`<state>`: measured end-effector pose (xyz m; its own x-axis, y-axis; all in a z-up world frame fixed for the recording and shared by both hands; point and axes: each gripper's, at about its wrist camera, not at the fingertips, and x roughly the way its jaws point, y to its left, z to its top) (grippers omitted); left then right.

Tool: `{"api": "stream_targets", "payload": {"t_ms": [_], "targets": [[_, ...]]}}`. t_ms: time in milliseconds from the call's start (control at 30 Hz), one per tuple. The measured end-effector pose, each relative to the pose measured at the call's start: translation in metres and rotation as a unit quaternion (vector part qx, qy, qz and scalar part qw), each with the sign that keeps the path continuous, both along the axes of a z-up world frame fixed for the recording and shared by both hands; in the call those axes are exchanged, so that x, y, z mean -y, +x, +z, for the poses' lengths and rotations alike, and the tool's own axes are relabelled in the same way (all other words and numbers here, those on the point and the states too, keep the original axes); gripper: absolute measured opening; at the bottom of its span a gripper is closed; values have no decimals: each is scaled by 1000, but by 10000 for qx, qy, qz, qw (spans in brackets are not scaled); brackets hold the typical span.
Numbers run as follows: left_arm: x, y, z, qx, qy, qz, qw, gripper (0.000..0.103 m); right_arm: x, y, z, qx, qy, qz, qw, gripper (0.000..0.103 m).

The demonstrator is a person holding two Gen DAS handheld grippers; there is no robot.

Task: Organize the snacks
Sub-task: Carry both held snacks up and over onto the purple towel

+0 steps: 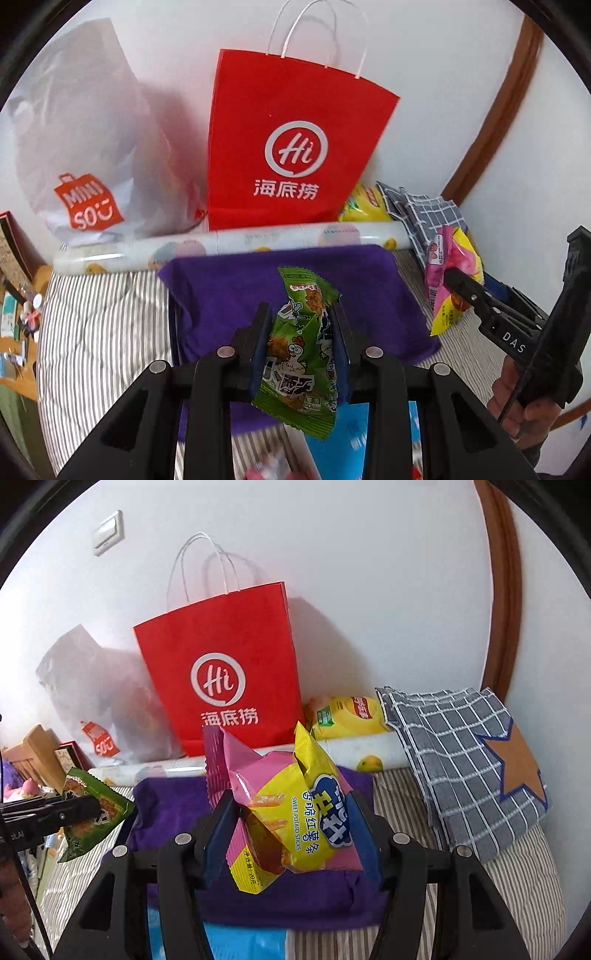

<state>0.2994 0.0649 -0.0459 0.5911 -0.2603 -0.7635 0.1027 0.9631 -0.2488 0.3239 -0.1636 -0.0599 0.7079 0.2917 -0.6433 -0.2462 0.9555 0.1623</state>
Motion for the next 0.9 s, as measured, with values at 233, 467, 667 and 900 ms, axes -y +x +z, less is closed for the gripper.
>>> {"api": "stream_targets", "payload": {"t_ms": [233, 467, 667, 900], "targets": [[-12, 38, -23, -112, 86, 111, 9998, 31, -6, 42, -20, -118, -80, 18, 9999, 57], [-19, 59, -61, -431, 130, 142, 9989, 31, -9, 64, -65, -621, -140, 105, 9979, 57], [-22, 66, -83, -736, 230, 229, 9968, 31, -13, 69, -79, -759, -285, 127, 9966, 57], [-22, 71, -97, -963, 285, 263, 9946, 31, -21, 66, -76, -671, -378, 249, 9967, 57]]}}
